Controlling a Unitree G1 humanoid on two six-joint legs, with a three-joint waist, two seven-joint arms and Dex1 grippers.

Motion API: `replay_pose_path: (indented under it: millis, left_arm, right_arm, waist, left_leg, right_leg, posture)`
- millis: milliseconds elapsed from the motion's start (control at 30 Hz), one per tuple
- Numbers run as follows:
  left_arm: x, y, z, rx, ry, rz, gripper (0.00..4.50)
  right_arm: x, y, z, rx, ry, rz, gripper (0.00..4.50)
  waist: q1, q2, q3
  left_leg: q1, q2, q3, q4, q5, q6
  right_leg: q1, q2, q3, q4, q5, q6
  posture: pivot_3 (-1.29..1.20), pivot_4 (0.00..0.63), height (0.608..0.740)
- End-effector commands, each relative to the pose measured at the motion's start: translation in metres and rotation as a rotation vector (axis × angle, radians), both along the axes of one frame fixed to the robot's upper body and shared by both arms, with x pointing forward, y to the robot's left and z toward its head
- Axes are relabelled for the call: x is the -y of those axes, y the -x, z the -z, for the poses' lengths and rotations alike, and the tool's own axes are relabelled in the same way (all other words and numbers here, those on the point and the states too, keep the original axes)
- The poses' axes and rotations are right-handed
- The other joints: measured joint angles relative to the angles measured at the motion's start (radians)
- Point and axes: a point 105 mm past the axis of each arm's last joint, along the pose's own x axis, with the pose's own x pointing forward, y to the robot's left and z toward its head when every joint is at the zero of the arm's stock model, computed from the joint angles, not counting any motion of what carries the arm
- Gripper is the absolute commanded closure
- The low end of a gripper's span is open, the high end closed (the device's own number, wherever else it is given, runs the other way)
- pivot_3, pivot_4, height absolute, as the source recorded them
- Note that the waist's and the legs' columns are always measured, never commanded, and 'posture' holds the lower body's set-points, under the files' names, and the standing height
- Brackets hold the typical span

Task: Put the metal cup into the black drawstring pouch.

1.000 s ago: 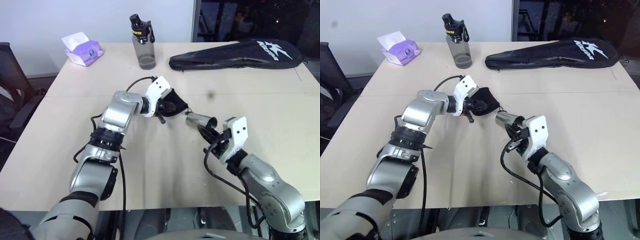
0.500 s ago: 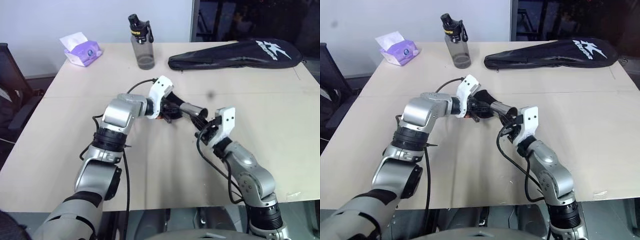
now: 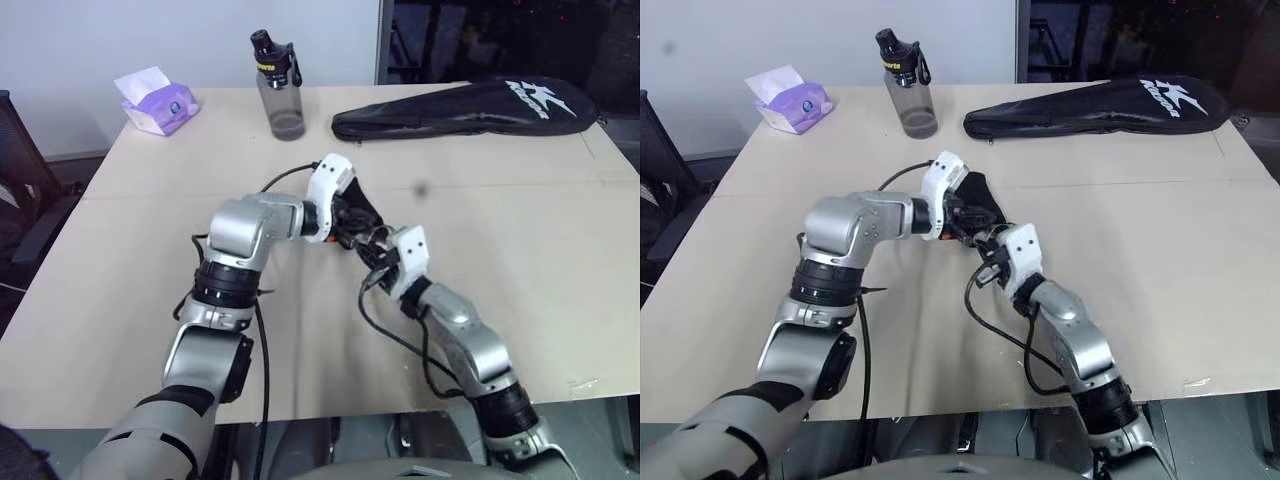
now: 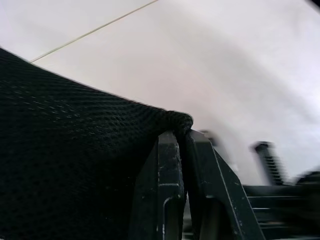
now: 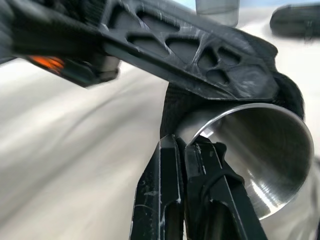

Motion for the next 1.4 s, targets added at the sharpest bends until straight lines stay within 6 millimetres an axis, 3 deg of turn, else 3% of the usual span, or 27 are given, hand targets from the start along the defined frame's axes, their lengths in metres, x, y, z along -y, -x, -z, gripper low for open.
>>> replay_pose_path:
  millis: [33,100,233,400,500,567,633,667,800,900,933,1000,1033,1100,1200,1300,1367,1400]
  left_arm:
    - [0.006,0.011,-0.020,0.014,0.057,0.062,4.30]
    - [0.006,0.014,-0.024,0.004,0.079,0.071,4.30]
    - [0.008,0.017,-0.029,0.004,0.112,0.081,4.30]
    - [0.012,0.019,-0.034,0.005,0.145,0.094,4.30]
    - [0.006,0.015,-0.033,0.017,0.146,0.055,4.30]
    - [-0.003,0.007,-0.028,0.043,0.121,0.007,4.30]
    - [-0.012,0.000,-0.021,0.075,0.076,-0.029,4.50]
    - [-0.017,-0.003,-0.018,0.087,0.059,-0.043,4.50]
    - [-0.029,-0.009,-0.014,0.127,0.028,-0.070,4.50]
    - [-0.033,-0.012,-0.019,0.168,0.018,-0.068,4.50]
    - [-0.034,-0.013,-0.024,0.185,0.020,-0.067,4.50]
    - [-0.036,-0.013,-0.032,0.211,0.023,-0.061,4.50]
    - [-0.036,-0.013,-0.035,0.218,0.021,-0.056,4.50]
    - [-0.036,-0.011,-0.039,0.232,0.015,-0.042,4.50]
    - [-0.035,-0.004,-0.039,0.270,-0.019,0.016,4.50]
    - [-0.028,0.010,-0.036,0.349,-0.087,0.122,3.63]
    - [-0.020,0.020,-0.029,0.427,-0.154,0.178,2.64]
    - [-0.017,0.023,-0.025,0.468,-0.192,0.195,2.40]
  right_arm:
    - [-0.001,-0.010,-0.025,0.046,-0.171,0.019,4.50]
    - [-0.004,-0.016,-0.024,0.017,-0.212,0.019,4.50]
    - [-0.030,-0.011,-0.007,0.161,0.141,-0.109,4.50]
    - [-0.045,-0.013,-0.010,0.294,0.312,-0.213,4.50]
    - [-0.042,-0.013,-0.006,0.271,0.331,-0.254,4.50]
    - [-0.028,-0.017,-0.009,0.235,0.300,-0.205,4.50]
    - [-0.015,-0.013,-0.013,0.215,0.263,-0.195,3.87]
    - [-0.006,-0.010,-0.017,0.216,0.257,-0.173,3.78]
    - [0.019,0.013,-0.047,0.175,0.149,-0.154,2.02]
    - [0.033,0.031,-0.060,0.160,0.128,-0.177,2.02]
    - [0.039,0.034,-0.057,0.149,0.160,-0.177,2.02]
    - [0.046,0.035,-0.050,0.134,0.212,-0.160,1.40]
    - [0.049,0.029,-0.048,0.134,0.226,-0.114,0.81]
    - [0.053,0.017,-0.036,0.114,0.287,-0.055,0.05]
    - [0.057,-0.002,-0.015,0.090,0.369,0.020,0.05]
    - [0.060,-0.006,-0.008,0.072,0.368,0.042,0.00]
    - [0.064,-0.004,-0.003,0.069,0.385,0.035,0.00]
    - [0.066,-0.002,-0.003,0.068,0.388,0.034,0.00]
  waist:
    - [0.000,0.000,0.000]
    - [0.000,0.000,0.000]
    - [-0.001,0.000,0.000]
    - [-0.003,0.000,0.000]
    - [-0.002,0.000,0.000]
    - [-0.002,0.000,0.000]
    - [-0.001,0.000,0.000]
    - [0.000,0.000,0.000]
    - [0.006,0.000,0.000]
    - [0.009,0.000,0.000]
    - [0.008,0.000,0.000]
    - [0.009,0.000,0.000]
    - [0.008,0.000,0.000]
    - [0.005,0.000,0.000]
    - [0.002,0.000,0.000]
    - [0.002,0.000,0.000]
    - [0.004,0.000,0.000]
    - [0.005,0.000,0.000]
  left_leg:
    - [0.000,0.000,0.000,0.000,0.000,0.000]
    - [0.000,0.000,0.000,-0.001,0.000,0.000]
    - [0.000,0.000,0.000,-0.001,0.000,-0.001]
    - [0.000,0.000,0.000,-0.002,0.001,-0.002]
    - [0.001,0.000,0.000,-0.003,0.001,-0.003]
    - [0.001,0.000,0.000,-0.003,0.001,-0.003]
    - [0.001,0.000,0.000,-0.003,0.001,-0.003]
    - [0.001,0.000,0.000,-0.003,0.001,-0.003]
    - [0.000,-0.001,-0.001,-0.004,0.001,-0.003]
    - [-0.002,-0.001,-0.001,-0.004,0.001,-0.003]
    - [-0.002,-0.001,-0.002,-0.004,0.001,-0.003]
    - [-0.002,-0.001,-0.001,-0.004,0.001,-0.002]
    - [-0.002,-0.001,-0.002,-0.004,0.001,-0.002]
    - [-0.001,-0.001,-0.001,-0.004,0.001,-0.002]
    - [0.000,-0.002,0.000,-0.004,0.001,-0.002]
    - [0.000,-0.001,0.000,-0.004,0.001,-0.003]
    - [-0.002,-0.001,0.000,-0.005,0.001,-0.003]
    - [-0.002,-0.001,0.000,-0.005,0.001,-0.002]
  right_leg:
    - [0.000,0.000,0.000,0.000,0.000,0.000]
    - [0.000,0.000,0.000,0.000,0.000,0.000]
    - [0.000,-0.001,0.001,-0.001,0.000,0.000]
    - [-0.001,0.000,0.001,-0.001,0.000,0.000]
    - [-0.001,0.000,0.002,0.000,0.000,0.000]
    - [-0.001,0.000,0.002,-0.001,0.000,0.000]
    - [-0.001,-0.001,0.002,-0.001,0.000,0.000]
    - [-0.001,-0.001,0.002,-0.001,0.000,0.000]
    - [-0.002,-0.002,0.001,-0.002,0.000,0.000]
    - [-0.003,-0.002,0.001,-0.002,0.000,0.000]
    - [-0.003,-0.002,0.001,-0.002,0.000,0.000]
    - [-0.002,-0.002,0.000,-0.002,0.000,0.000]
    - [-0.002,-0.002,0.000,-0.002,0.000,0.000]
    - [-0.002,-0.002,0.000,-0.002,0.000,0.000]
    - [-0.002,-0.001,0.001,-0.001,0.000,0.000]
    - [-0.002,-0.001,0.002,-0.001,0.000,0.000]
    - [-0.003,-0.001,0.002,-0.003,0.000,0.000]
    - [-0.003,-0.002,0.002,-0.003,0.000,0.000]
  posture:
    - [0.00,0.150,0.740]
    - [0.00,0.150,0.740]
    - [0.00,0.150,0.740]
    - [0.00,0.150,0.740]
    - [0.00,0.150,0.740]
    - [0.00,0.150,0.740]
    - [0.00,0.150,0.740]
    - [0.00,0.150,0.740]
    - [0.00,0.150,0.740]
    - [0.00,0.150,0.740]
    - [0.00,0.150,0.740]
    - [0.00,0.150,0.740]
    - [0.00,0.150,0.740]
    - [0.00,0.150,0.740]
    - [0.00,0.150,0.740]
    - [0.00,0.150,0.740]
    - [0.00,0.150,0.740]
    - [0.00,0.150,0.740]
